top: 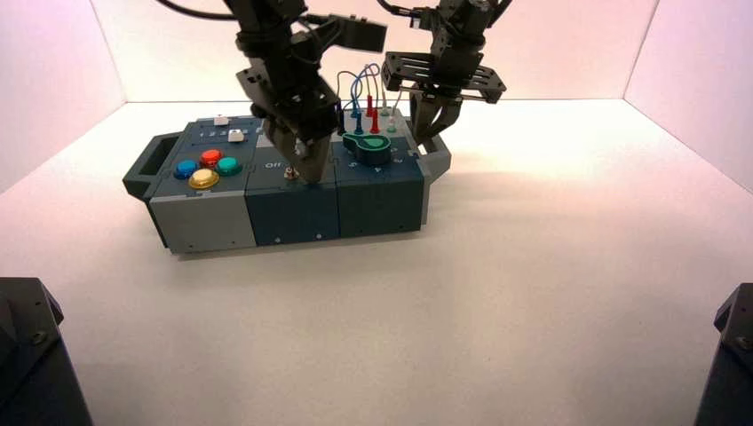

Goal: Flip the bottom switch off with the left gripper.

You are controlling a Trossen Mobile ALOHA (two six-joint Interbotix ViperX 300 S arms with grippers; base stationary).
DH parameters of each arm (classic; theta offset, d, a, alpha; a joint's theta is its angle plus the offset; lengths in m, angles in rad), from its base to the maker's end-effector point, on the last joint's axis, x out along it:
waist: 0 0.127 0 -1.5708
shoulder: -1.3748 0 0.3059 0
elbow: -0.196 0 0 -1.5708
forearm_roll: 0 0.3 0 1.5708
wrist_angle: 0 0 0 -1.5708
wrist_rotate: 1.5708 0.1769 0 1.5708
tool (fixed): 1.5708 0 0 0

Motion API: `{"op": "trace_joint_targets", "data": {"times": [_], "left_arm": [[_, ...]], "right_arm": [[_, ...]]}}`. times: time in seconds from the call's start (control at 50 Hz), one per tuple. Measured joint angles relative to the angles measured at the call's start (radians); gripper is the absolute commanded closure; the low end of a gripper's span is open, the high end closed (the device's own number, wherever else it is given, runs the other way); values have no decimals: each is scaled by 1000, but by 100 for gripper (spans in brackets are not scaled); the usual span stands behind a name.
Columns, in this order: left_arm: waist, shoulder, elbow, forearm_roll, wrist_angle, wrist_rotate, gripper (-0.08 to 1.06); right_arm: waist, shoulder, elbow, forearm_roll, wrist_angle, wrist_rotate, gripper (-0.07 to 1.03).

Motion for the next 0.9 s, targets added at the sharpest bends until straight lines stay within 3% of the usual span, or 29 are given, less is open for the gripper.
{"op": "trace_joint_targets", "data": {"times": [0.48, 0.9], "left_arm": [[0, -2, -2, 6, 2, 8, 101], [0, 8, -63, 60, 35, 21, 101]], "right_arm": [[-2, 0, 0, 0, 2, -2, 98], [-2, 0, -2, 2, 6, -3, 98]]}}
